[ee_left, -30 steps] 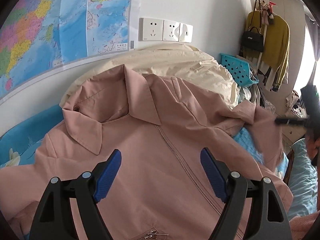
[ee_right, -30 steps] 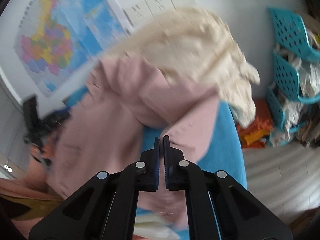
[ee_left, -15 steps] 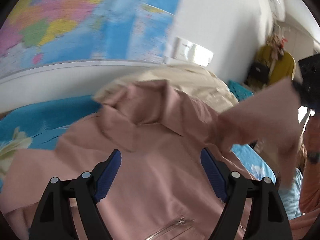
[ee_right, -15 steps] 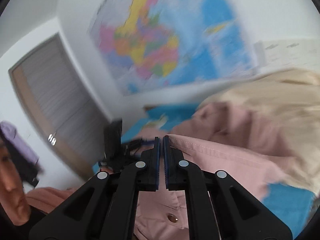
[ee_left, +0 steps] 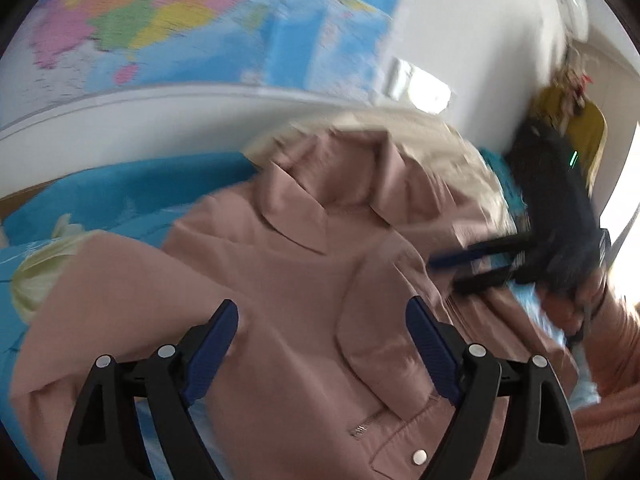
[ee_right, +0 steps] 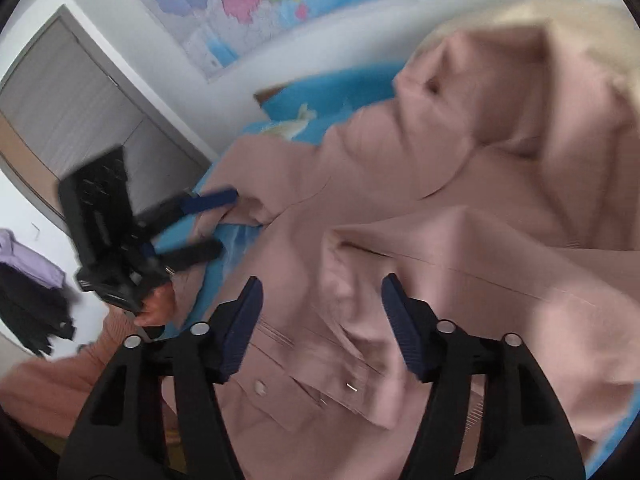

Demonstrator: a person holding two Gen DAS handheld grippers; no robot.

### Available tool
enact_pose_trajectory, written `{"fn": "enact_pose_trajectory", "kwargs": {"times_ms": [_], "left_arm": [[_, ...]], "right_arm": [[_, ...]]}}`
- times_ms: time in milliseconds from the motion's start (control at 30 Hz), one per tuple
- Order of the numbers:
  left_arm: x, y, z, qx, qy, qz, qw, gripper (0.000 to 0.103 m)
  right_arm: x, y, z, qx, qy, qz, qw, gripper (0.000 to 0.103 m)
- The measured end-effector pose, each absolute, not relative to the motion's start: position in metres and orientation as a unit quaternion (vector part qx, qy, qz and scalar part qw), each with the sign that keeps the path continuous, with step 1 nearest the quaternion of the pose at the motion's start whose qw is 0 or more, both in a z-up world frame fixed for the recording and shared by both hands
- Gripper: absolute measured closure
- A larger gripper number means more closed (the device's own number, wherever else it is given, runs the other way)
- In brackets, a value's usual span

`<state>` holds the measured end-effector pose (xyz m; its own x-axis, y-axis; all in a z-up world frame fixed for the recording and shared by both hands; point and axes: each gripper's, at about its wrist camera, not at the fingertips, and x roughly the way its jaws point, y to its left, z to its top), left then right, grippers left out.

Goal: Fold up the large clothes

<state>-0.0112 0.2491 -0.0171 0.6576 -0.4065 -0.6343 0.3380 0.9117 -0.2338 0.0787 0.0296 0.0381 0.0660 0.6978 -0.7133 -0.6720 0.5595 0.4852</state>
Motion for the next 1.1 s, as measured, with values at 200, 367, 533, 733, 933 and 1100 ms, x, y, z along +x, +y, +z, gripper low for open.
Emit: {"fn": "enact_pose_trajectory", "kwargs": {"times_ms": [200, 367, 533, 733, 933, 1100], "left_arm": [[0.004, 0.193, -0.041, 0.011, 0.395, -0.241, 0.886, 0.013], [0.022, 0.158, -0.061, 0.045, 0.429, -0.24, 0.87, 0.016], [0.033, 0.161, -0.072, 0.044, 0.46, -0.228, 0.857, 0.094], [0.051, 0.248, -0.031, -0.044, 0.414, -0.148, 0.897, 0.077], [0.064, 0.269, -0.04, -0.057, 0.439, -0.122, 0.888, 0.04], [0.049, 0.263, -0.046, -0.043, 0.432, -0.172, 0.884, 0.018]], "right_arm": [[0.096, -0.067, 0.088, -0.082, 0.396, 0.285, 0.869, 0.036], [0.142, -0.112, 0.049, -0.082, 0.469, 0.194, 0.858, 0.032], [0.154, -0.113, 0.027, -0.05, 0.501, 0.229, 0.833, 0.098], [0.147, -0.128, 0.085, -0.011, 0.402, 0.228, 0.887, 0.099], [0.172, -0.151, 0.026, -0.012, 0.466, 0.146, 0.873, 0.09], [0.136, -0.162, 0.05, -0.002, 0.418, 0.143, 0.897, 0.058]]}}
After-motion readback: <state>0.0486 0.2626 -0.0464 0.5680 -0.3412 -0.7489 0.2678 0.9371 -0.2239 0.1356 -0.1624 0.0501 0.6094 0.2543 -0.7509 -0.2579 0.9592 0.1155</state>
